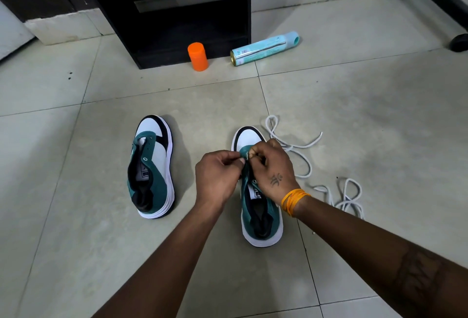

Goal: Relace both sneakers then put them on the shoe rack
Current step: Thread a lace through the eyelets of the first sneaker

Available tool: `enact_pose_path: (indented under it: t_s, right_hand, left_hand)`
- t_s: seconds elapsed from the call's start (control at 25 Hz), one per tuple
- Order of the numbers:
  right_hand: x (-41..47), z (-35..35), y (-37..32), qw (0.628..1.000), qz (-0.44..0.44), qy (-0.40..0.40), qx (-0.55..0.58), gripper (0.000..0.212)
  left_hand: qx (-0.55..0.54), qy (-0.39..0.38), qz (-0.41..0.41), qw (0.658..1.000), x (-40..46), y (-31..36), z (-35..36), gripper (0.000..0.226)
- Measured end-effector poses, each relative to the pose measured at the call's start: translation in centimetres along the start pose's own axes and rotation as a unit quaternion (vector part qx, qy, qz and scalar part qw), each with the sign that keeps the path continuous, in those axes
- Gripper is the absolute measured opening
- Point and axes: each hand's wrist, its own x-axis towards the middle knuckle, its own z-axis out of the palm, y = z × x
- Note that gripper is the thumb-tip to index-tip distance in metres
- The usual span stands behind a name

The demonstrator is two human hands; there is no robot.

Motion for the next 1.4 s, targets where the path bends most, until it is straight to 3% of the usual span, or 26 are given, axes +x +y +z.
enact_pose_path:
  t_s: [0.16, 0.4, 0.6, 0.76, 0.84, 0.96, 1.08, 1.2, 1.4]
  right_hand:
    - [-0.1, -0.2, 0.4, 0.994, 0.028, -0.002, 0.107, 0.017]
    - [0.2, -0.1, 0.0, 0.998, 0.001, -0.023, 0.052, 0.021]
    - [0.1, 0.3, -0.5, 0.999, -0.012, -0.017, -0.025, 0.014]
    - [-0.2, 0.9, -0.1, 1.0, 0.008, 0.014, 0.021, 0.011]
    - [-0.1, 0.9, -0.2, 0.998, 0.027, 0.02, 0.06, 0.011]
    - [-0.2, 0.2, -0.1, 0.997, 0.005, 0.027, 0.074, 0.008]
    - [-0.4, -0.9, 0.2, 0.991, -0.111, 0.046, -0.05, 0.007]
    - [0.4, -2.0, -0.2, 0.96, -0.206, 0.044, -0.184, 0.01]
    - [1.6, -2.4, -0.5, 0.928, -0.215, -0.022, -0.305, 0.007]
  left_hand:
    - [0.011, -0.01, 0.004, 1.0, -0.8, 0.4, 0.1, 0.025]
    - [0.005, -0.023, -0.005, 1.0, -1.2, 1.3, -0.2, 0.009]
    - [0.088, -0.037, 0.007, 0.995, -0.7, 1.5, -0.6, 0.027]
    - [0.166, 0.0, 0.067, 0.984, -0.4, 1.0, 0.2, 0.007]
    - [0.218, 0.023, 0.098, 0.971, 0.0, 0.7, 0.5, 0.012]
    - [0.196, 0.034, 0.085, 0.976, 0.7, 0.7, 0.6, 0.015]
    - [0.159, 0.039, 0.052, 0.985, 0.7, 0.8, 0.4, 0.014]
    - [0.146, 0.041, 0.038, 0.988, 0.8, 0.8, 0.4, 0.013]
    - [0.142, 0.047, 0.034, 0.988, 0.6, 0.9, 0.8, 0.013]
